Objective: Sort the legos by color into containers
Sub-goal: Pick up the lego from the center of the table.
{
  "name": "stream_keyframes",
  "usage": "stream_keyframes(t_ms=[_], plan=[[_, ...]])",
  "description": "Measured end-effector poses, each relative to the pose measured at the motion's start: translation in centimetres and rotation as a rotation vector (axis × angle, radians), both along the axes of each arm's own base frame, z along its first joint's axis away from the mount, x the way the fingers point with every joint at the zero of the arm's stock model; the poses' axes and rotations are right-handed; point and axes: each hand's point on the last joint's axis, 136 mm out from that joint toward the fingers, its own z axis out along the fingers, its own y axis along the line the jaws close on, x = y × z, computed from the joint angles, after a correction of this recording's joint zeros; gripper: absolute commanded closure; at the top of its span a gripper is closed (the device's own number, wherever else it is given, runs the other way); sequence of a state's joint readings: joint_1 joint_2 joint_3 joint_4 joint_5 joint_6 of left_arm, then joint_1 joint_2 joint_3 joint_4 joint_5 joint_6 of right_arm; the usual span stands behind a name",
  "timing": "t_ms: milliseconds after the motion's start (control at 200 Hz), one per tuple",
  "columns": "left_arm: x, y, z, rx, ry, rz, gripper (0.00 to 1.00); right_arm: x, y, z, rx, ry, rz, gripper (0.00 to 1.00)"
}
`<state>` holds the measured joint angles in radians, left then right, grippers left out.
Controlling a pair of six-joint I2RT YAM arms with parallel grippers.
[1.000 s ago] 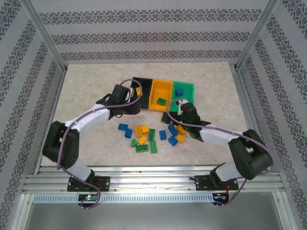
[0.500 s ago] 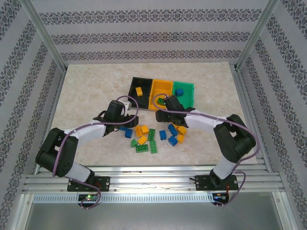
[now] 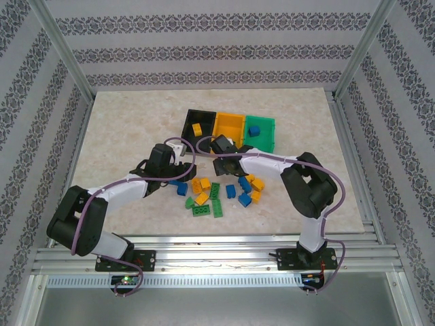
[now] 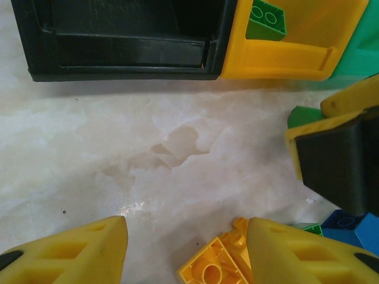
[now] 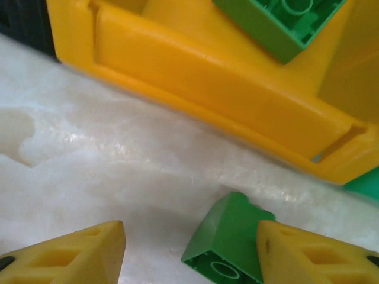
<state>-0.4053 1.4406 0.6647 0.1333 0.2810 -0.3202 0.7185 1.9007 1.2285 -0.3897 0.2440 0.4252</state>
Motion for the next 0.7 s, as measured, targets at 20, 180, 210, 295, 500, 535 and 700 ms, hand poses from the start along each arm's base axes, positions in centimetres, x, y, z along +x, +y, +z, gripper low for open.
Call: stream_keyframes(t_ms=[20,180,210,295,500,535,700], plan=[[0.0,0.0,0.0,-0.001,-0.002,0.000,0.45,-0.2,0.0,-0.1,-0.008,0.002,0.005,0.43],[0.0,0.0,0.2,-0.005,-0.011,0.000,0.45,-0.6,-0.8,-0.3,-0.056,0.008,-0.004,0.42],[0.0,0.0,0.2,-0.005,-0.011,0.000,0.45,-0.6,-1.0,-0.3,-0.065,0.006,-0.007,0.41],[-0.1,0.0,0.1,-0.004,-0.009,-0.001,0.44,-0.8,-1.5,-0.5,-0.086,0.009,-0.013,0.41],[-0.2,0.0,0.0,-0.006,-0.007,-0.003,0.45,-1.2,-2.0,-1.0,-0.106,0.023,-0.016,0.48],[-0.2,0.0,0.0,-0.005,-0.006,-0.003,0.45,-1.2,-2.0,-1.0,-0.104,0.024,-0.020,0.51],[-0.3,0.1,-0.1,-0.005,-0.005,-0.003,0.45,-1.2,-2.0,-0.9,-0.098,0.021,-0.028,0.62]])
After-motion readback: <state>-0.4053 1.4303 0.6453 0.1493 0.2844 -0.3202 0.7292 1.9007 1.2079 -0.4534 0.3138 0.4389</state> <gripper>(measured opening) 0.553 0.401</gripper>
